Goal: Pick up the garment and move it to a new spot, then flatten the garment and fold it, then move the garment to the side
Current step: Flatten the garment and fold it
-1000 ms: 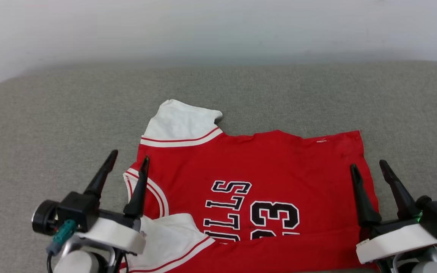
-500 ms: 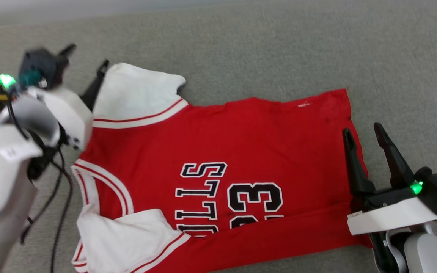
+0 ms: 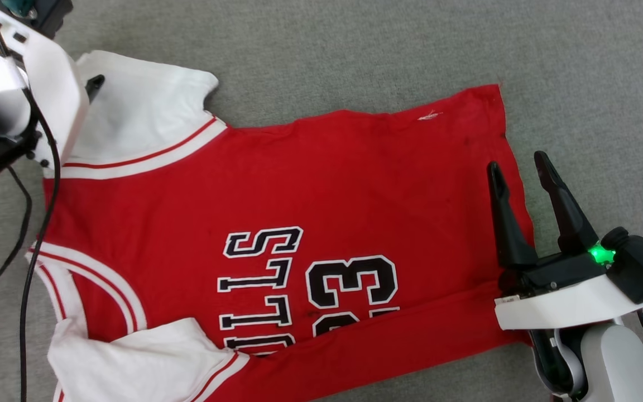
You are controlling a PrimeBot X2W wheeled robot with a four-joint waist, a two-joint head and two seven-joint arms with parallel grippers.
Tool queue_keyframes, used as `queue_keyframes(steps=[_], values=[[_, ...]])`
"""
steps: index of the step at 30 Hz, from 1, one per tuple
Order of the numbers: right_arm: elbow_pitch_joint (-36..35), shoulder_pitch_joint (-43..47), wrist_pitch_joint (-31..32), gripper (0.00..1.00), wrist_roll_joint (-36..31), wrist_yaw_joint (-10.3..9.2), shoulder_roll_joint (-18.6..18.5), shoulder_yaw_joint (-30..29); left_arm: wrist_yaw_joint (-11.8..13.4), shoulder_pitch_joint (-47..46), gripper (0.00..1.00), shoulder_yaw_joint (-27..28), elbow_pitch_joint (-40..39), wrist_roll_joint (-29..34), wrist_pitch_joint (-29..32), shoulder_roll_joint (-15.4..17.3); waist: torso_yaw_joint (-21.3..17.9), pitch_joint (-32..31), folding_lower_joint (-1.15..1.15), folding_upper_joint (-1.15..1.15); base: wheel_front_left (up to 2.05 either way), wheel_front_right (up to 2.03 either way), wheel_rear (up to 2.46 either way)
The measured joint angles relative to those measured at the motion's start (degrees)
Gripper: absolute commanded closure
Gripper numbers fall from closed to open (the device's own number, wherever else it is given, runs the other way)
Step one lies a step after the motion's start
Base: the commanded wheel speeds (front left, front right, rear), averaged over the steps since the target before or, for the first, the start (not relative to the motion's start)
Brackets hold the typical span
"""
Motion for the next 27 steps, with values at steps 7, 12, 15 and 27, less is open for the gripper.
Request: queue_keyframes(steps=[7,12,15,27], values=[[0.6,-0.9,-0.8,0.00,0.1,0.00,0.2,0.5,0.0,-3.8,0.00,-1.8,4.5,-2.3,3.4,0.9,-1.5,2.6,0.00,0.00,0.00,0.00,0.00],[0.9,-1.8,-1.3,0.00,0.3,0.00,0.3,0.6,-0.1,-5.8,0.32,-2.4,6.9,-4.3,5.8,0.7,-2.1,3.7,-0.01,0.00,0.00,0.00,0.00],[1.3,-1.8,-1.5,0.00,0.2,0.00,0.3,0.6,0.0,-5.9,1.00,-1.7,8.3,-9.3,9.5,-0.2,-2.3,3.9,-0.01,0.00,0.00,0.00,0.00],[2.3,-1.5,-0.6,0.00,-0.8,0.00,0.4,-0.6,1.9,-2.9,1.00,-0.5,9.5,-11.3,3.5,-2.8,-0.8,0.0,-0.01,0.00,0.00,0.00,0.00]])
